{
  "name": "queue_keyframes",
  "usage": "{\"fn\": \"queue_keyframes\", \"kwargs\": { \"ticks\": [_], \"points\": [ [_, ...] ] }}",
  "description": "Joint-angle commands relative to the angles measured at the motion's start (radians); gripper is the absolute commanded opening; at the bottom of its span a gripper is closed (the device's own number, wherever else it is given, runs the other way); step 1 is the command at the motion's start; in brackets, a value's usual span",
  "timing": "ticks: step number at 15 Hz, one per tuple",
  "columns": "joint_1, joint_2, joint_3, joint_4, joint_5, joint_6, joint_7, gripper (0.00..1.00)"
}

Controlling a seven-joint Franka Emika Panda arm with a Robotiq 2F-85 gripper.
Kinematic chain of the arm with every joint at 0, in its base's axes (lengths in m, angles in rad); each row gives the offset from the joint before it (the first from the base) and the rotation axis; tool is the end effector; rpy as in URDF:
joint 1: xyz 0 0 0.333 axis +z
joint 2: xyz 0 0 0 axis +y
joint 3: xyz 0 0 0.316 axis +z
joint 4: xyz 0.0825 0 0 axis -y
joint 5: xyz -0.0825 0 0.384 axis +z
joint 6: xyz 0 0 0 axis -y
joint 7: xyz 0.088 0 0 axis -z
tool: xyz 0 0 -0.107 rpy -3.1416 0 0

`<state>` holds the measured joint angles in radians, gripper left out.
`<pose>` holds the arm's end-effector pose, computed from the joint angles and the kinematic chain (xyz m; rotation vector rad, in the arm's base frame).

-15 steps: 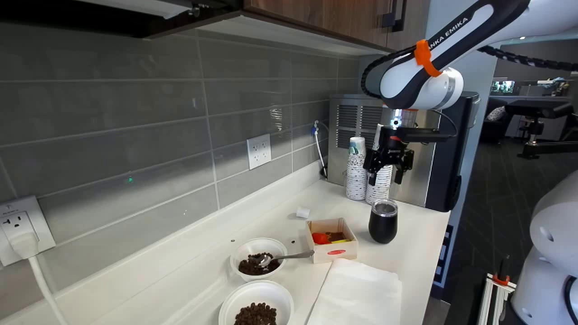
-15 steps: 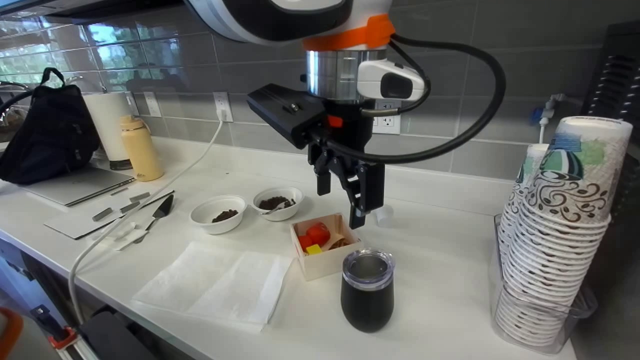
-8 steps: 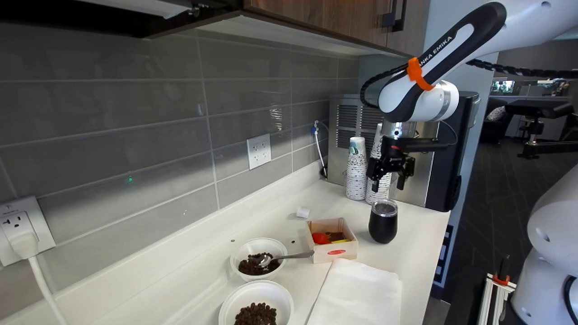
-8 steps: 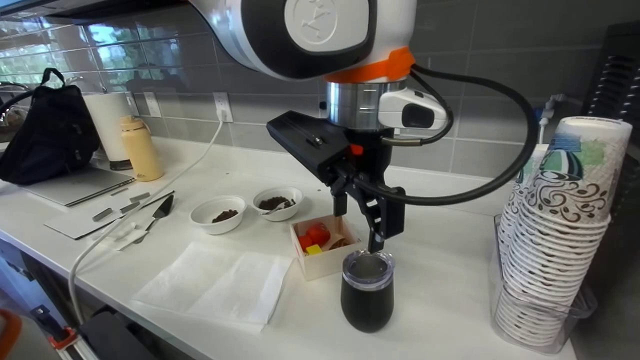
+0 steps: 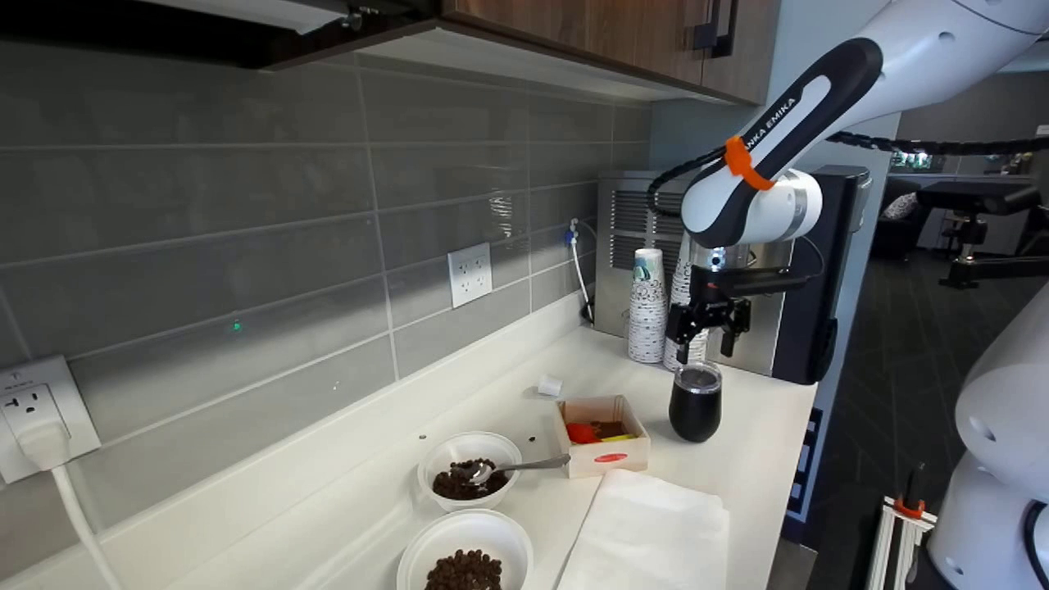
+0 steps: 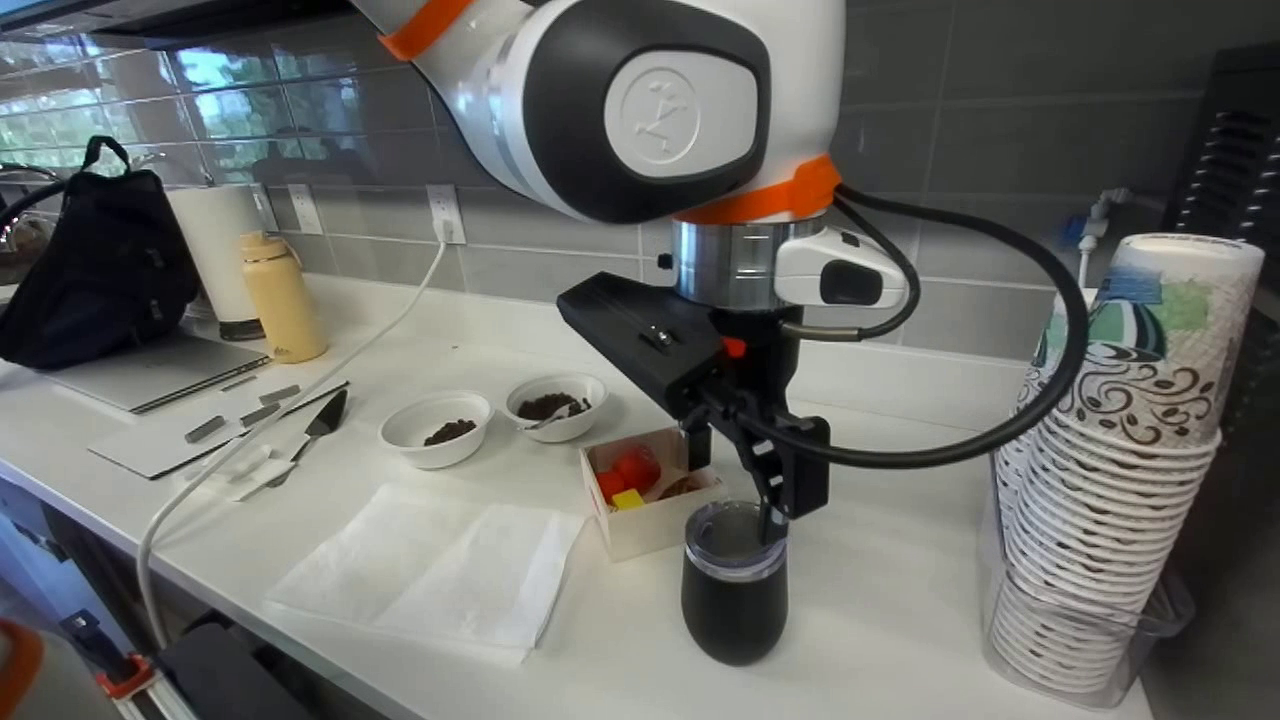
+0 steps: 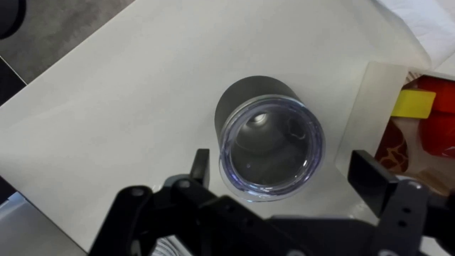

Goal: Remove the clear lid from the black thermos.

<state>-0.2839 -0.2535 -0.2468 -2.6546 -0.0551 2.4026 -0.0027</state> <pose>0.3542 -0.2039 0.3219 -3.0278 0.7400 -0.0029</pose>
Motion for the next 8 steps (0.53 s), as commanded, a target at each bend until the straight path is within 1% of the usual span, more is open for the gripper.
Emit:
{"fn": "queue_keyframes", "kwargs": {
  "ticks": [1, 5, 8],
  "points": [
    [-0.005, 0.046, -0.001, -0.003, -0.024, 0.066, -0.001, 1.00],
    [0.006, 0.081, -0.011, -0.006, 0.021, 0.115, -0.017, 1.00],
    [0.011, 0.103, -0.013, -0.005, 0.044, 0.131, -0.025, 1.00]
  ]
}}
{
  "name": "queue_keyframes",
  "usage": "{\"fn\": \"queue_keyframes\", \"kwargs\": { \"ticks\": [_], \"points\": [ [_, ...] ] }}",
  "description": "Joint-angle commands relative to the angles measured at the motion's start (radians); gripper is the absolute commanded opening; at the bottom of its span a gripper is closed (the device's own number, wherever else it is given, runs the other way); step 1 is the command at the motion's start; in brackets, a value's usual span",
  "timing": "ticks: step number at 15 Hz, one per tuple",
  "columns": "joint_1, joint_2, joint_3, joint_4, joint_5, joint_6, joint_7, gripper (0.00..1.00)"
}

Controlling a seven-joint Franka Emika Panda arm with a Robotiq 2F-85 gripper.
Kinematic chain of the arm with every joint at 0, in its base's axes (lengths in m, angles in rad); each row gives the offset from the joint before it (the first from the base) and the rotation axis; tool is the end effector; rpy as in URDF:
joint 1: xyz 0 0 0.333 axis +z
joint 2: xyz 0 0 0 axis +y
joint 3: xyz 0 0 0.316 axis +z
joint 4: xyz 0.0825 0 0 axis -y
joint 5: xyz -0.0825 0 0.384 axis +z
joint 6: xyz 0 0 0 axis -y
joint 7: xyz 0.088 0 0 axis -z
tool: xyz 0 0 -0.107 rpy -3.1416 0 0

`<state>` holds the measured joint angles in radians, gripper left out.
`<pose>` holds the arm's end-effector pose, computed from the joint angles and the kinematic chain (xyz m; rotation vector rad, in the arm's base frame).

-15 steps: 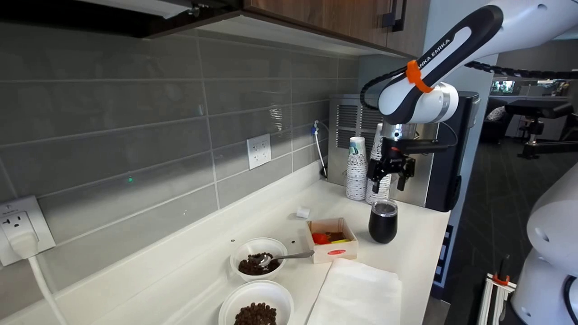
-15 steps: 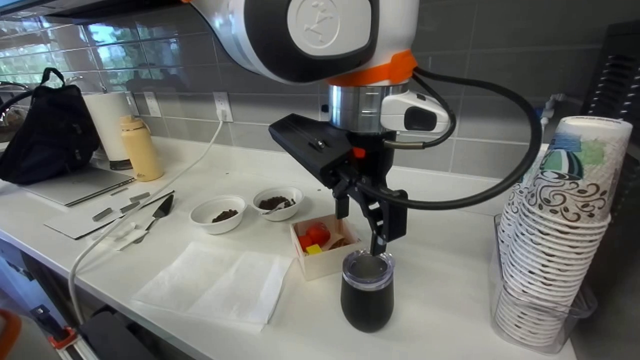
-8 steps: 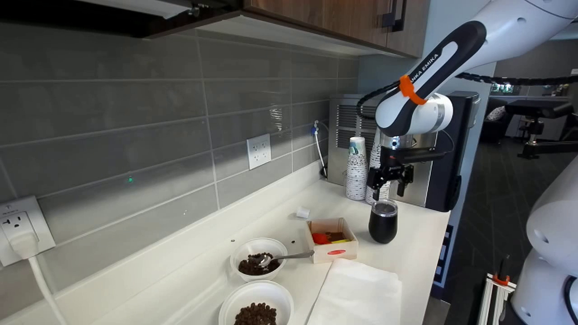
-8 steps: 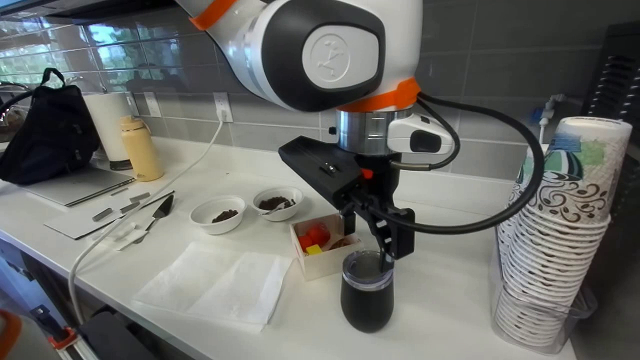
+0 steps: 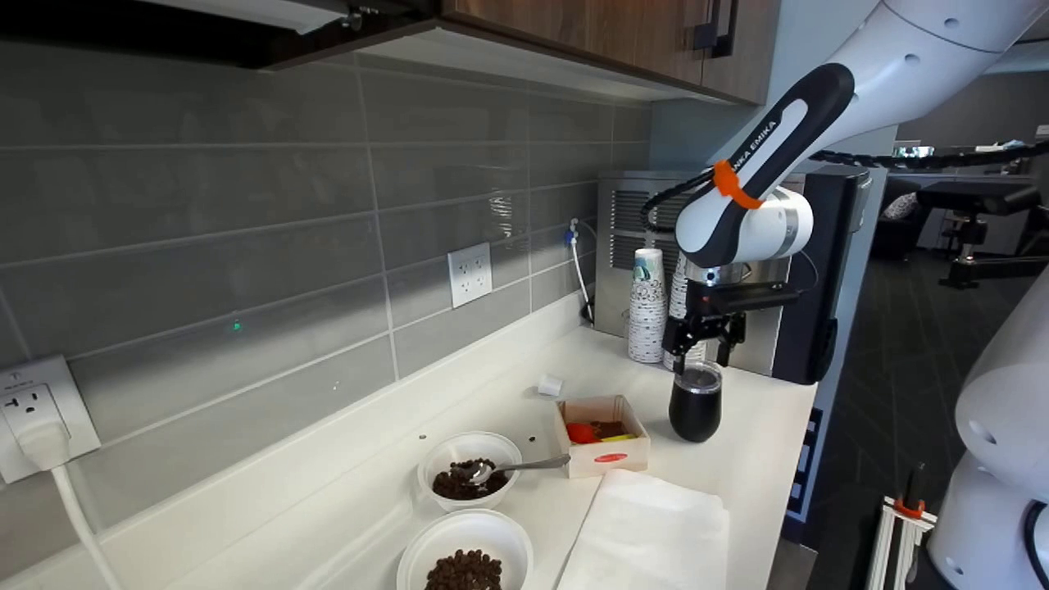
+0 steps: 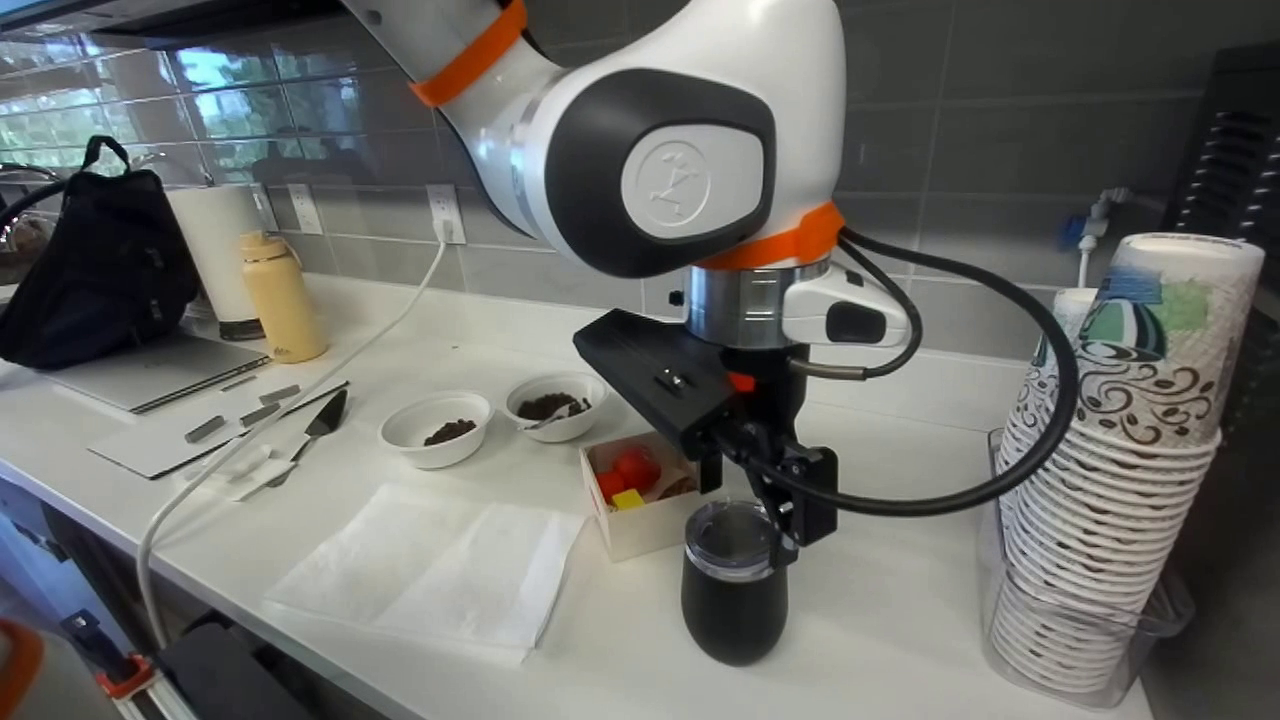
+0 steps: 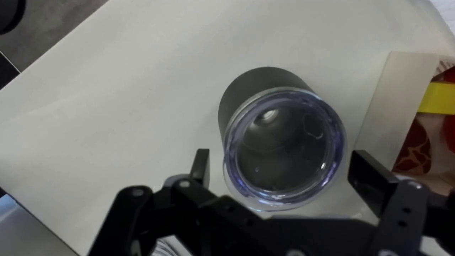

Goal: Remove the clear lid from the black thermos.

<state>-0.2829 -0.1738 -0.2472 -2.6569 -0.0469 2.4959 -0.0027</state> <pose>0.3606 -0.2075 0.2973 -3.0381 0.7542 -0.0184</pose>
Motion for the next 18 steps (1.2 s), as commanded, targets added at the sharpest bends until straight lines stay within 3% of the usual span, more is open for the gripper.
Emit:
{"fn": "queue_keyframes", "kwargs": {
  "ticks": [1, 9, 10, 12, 13, 18],
  "points": [
    [0.011, 0.028, -0.012, -0.001, 0.044, 0.041, -0.027, 1.00],
    [0.010, 0.040, -0.014, -0.001, 0.090, 0.062, -0.037, 1.00],
    [0.010, 0.040, -0.014, -0.001, 0.090, 0.062, -0.036, 0.79],
    [0.011, 0.036, -0.013, 0.000, 0.093, 0.059, -0.036, 0.66],
    [0.012, 0.035, -0.013, 0.001, 0.094, 0.058, -0.035, 0.62],
    [0.014, 0.027, -0.011, 0.006, 0.097, 0.046, -0.033, 0.62]
  ]
}}
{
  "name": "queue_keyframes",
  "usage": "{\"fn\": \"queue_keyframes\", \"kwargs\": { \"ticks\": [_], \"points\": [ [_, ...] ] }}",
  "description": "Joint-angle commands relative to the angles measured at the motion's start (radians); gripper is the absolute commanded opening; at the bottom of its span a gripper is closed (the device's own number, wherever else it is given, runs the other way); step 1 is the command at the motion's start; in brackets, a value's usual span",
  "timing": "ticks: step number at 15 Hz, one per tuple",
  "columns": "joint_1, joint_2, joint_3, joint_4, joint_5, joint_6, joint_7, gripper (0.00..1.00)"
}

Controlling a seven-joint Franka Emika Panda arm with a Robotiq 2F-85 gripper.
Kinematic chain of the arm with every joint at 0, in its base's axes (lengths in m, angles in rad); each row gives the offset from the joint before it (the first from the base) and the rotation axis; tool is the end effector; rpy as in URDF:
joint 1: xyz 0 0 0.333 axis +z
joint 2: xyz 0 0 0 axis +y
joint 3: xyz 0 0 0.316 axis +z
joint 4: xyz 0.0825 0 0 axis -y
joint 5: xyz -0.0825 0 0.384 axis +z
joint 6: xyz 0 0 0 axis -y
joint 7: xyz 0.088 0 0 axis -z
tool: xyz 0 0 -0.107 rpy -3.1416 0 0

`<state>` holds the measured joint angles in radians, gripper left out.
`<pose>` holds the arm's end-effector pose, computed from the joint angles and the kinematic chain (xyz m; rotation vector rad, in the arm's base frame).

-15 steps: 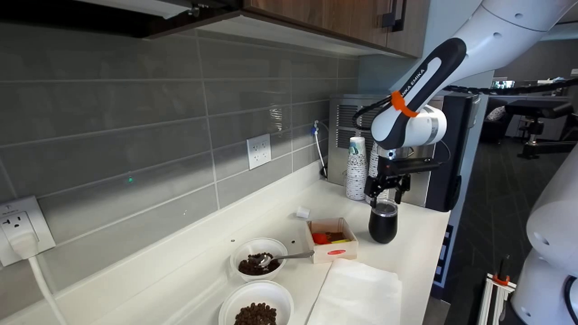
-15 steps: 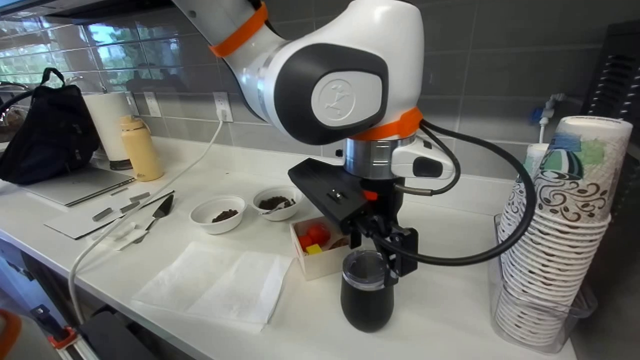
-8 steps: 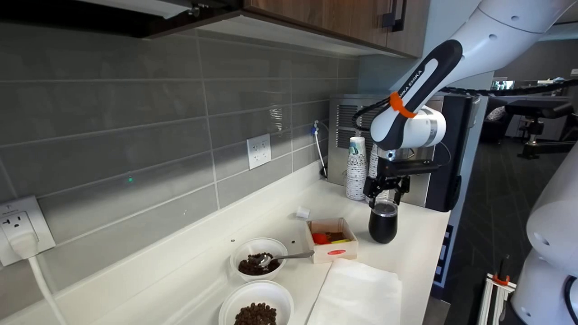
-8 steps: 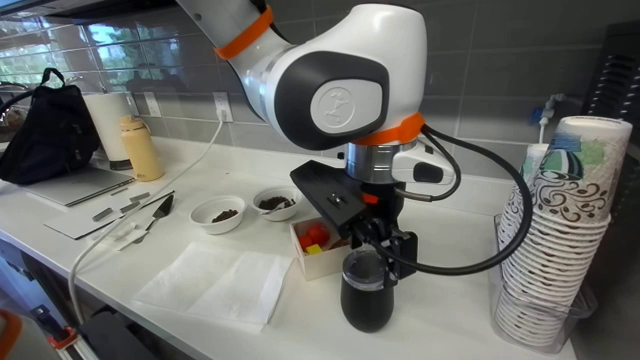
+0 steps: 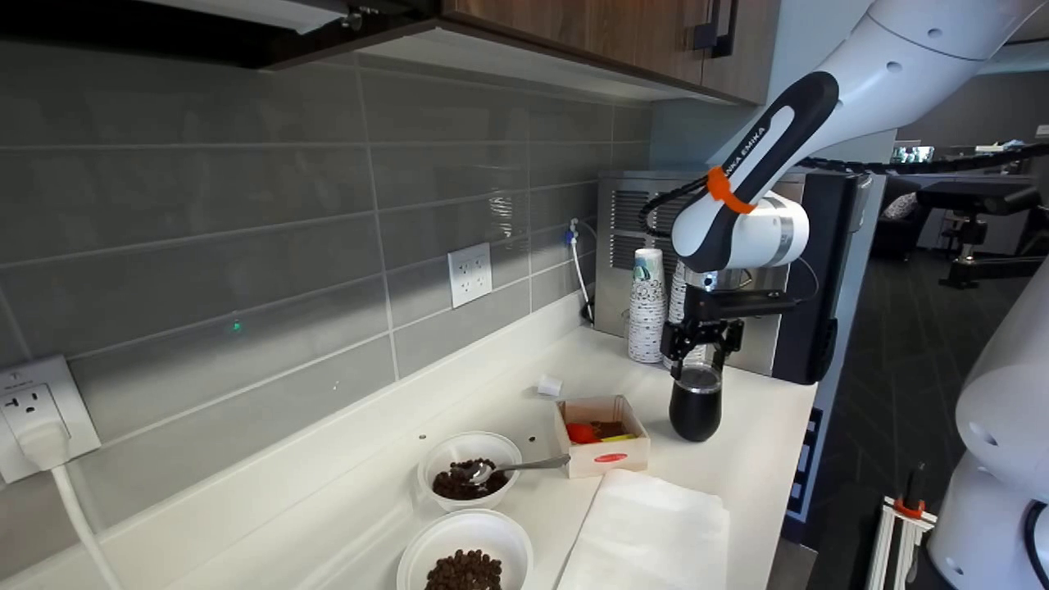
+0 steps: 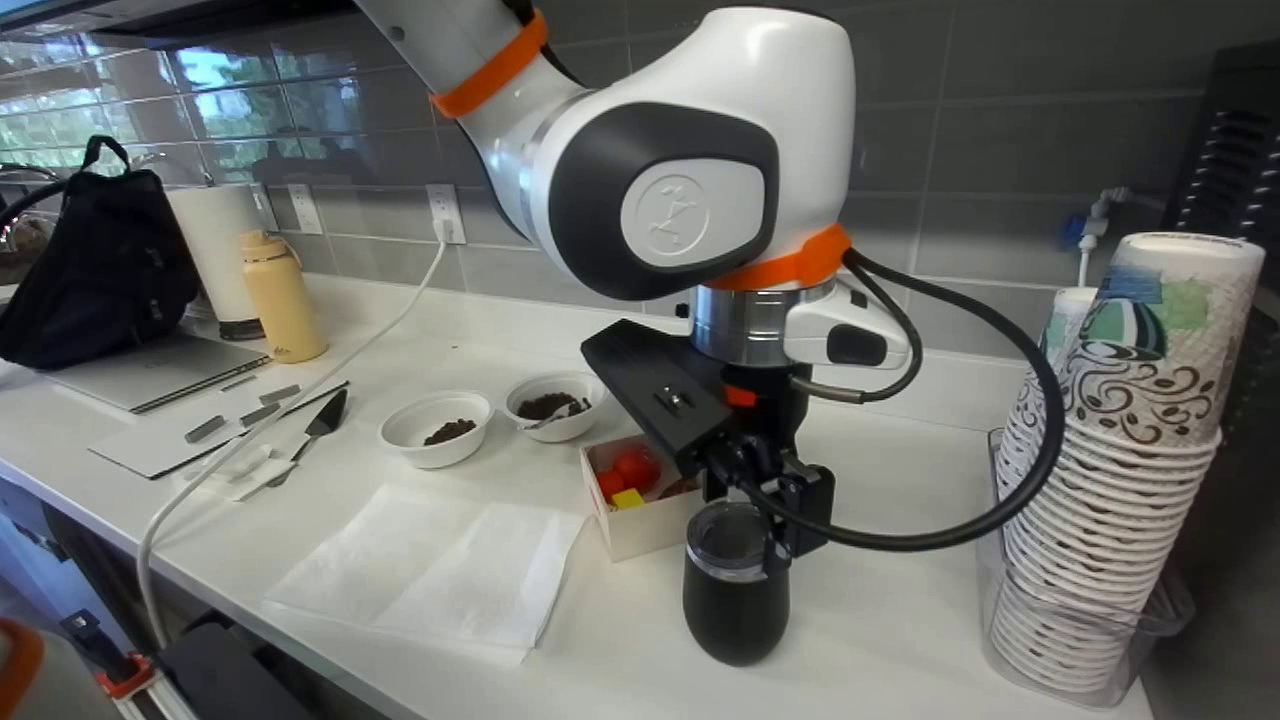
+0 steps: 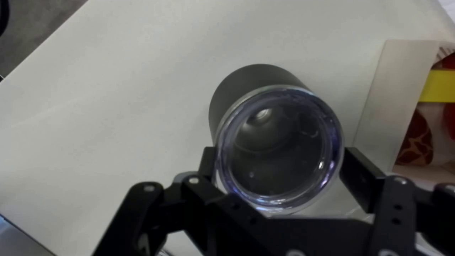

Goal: Remove the clear lid from the black thermos.

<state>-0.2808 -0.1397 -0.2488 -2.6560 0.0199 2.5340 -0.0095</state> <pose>0.3628 -0.2097 0.2872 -2.9908 0.8185 -0.0385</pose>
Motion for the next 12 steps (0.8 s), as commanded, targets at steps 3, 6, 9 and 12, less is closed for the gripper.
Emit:
{"fn": "queue_keyframes", "kwargs": {
  "ticks": [3, 6, 9, 12],
  "points": [
    [0.015, -0.026, -0.011, 0.004, 0.054, -0.014, -0.030, 0.62],
    [0.013, -0.034, -0.009, 0.019, 0.061, -0.046, -0.014, 0.62],
    [0.011, -0.037, -0.008, 0.034, 0.057, -0.073, -0.003, 0.62],
    [0.013, -0.050, -0.008, 0.051, 0.067, -0.105, -0.003, 0.62]
  ]
}}
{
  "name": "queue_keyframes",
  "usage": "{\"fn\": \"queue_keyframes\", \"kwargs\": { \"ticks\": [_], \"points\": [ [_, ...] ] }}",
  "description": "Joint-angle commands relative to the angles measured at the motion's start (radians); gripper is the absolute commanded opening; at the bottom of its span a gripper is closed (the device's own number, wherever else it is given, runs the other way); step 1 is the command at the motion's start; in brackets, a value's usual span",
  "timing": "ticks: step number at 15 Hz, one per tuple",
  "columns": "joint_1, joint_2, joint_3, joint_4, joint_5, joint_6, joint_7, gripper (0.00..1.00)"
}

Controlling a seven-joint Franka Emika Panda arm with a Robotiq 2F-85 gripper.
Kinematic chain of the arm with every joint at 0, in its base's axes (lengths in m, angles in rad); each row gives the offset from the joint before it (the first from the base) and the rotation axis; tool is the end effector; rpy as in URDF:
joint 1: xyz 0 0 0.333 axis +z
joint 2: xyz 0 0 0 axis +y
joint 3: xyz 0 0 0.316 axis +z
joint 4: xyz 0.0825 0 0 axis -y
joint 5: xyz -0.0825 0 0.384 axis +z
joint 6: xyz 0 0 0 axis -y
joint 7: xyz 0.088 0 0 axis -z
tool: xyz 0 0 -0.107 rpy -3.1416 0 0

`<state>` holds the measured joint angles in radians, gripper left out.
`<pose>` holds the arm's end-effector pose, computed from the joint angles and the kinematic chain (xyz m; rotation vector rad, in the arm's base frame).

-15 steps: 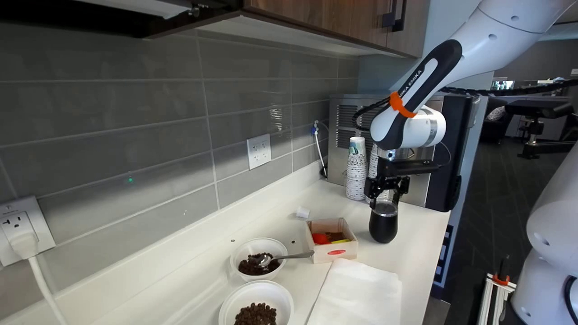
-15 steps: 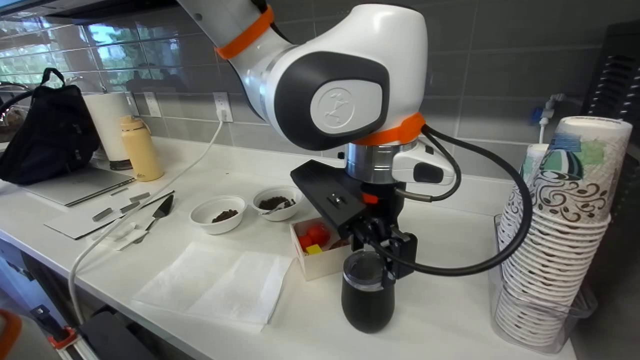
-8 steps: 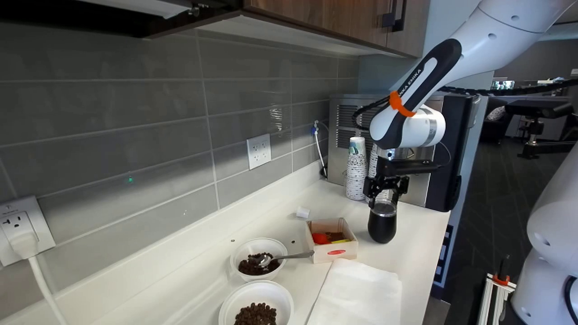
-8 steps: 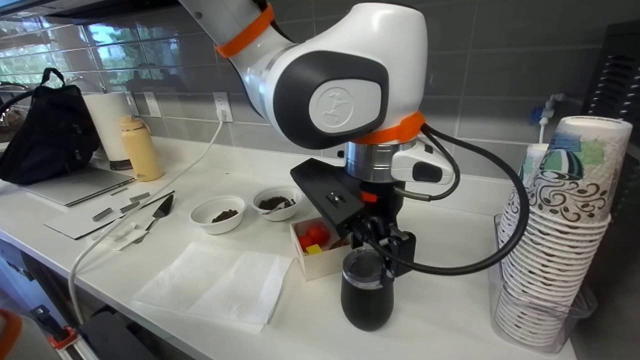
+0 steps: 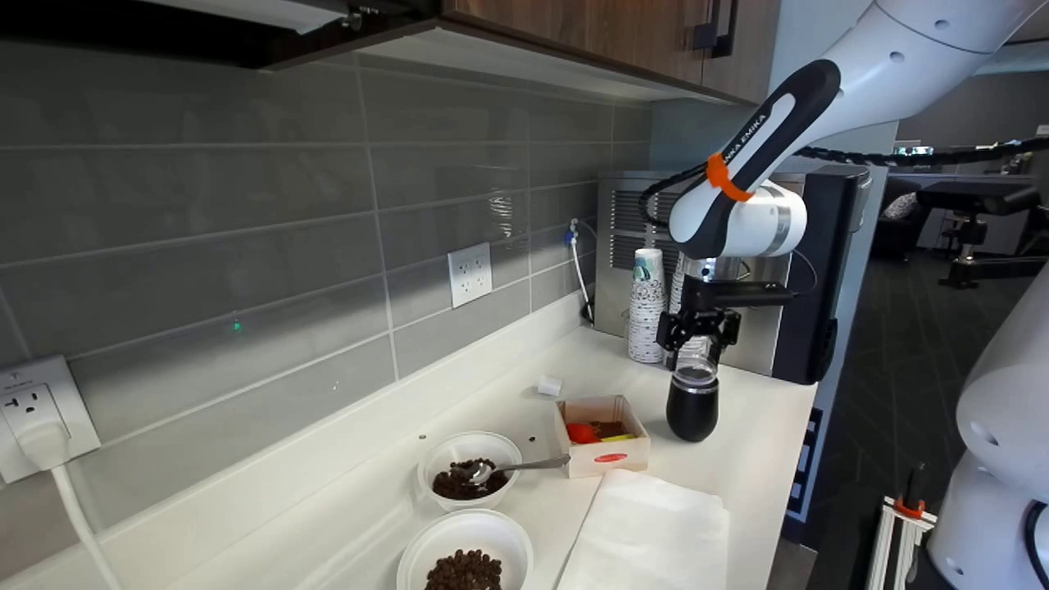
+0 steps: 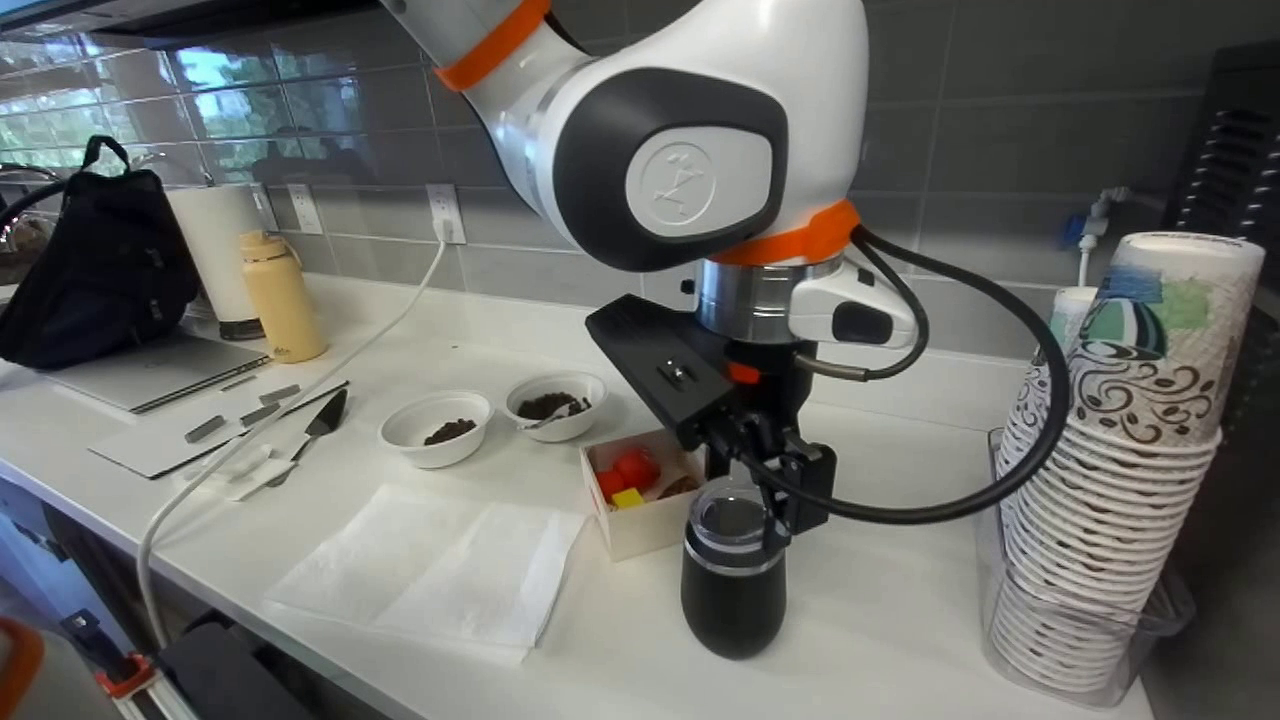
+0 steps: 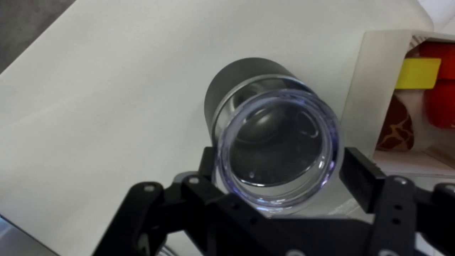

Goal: Remove the clear lid from the black thermos.

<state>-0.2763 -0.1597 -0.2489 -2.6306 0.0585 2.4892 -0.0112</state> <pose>0.3682 -0.2108 0.3011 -2.9536 0.8453 -0.0490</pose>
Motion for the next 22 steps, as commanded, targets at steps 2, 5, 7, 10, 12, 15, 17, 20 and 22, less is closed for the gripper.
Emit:
{"fn": "queue_keyframes", "kwargs": {
  "ticks": [2, 5, 7, 10, 12, 15, 17, 20, 22],
  "points": [
    [0.010, -0.039, -0.010, 0.040, 0.041, -0.082, -0.004, 0.62],
    [0.002, -0.049, -0.012, 0.058, 0.040, -0.086, 0.009, 0.62],
    [-0.004, -0.044, -0.020, 0.068, 0.044, -0.071, 0.018, 0.62],
    [-0.012, -0.020, -0.041, 0.087, 0.067, -0.037, 0.035, 0.62],
    [-0.016, 0.003, -0.053, 0.093, 0.081, -0.003, 0.044, 0.62],
    [-0.015, 0.041, -0.064, 0.092, 0.105, 0.057, 0.053, 0.62],
    [-0.013, 0.073, -0.065, 0.094, 0.124, 0.108, 0.065, 0.62],
    [-0.011, 0.130, -0.061, 0.100, 0.152, 0.182, 0.090, 0.62],
    [-0.011, 0.168, -0.059, 0.105, 0.173, 0.227, 0.107, 0.62]
  ]
}}
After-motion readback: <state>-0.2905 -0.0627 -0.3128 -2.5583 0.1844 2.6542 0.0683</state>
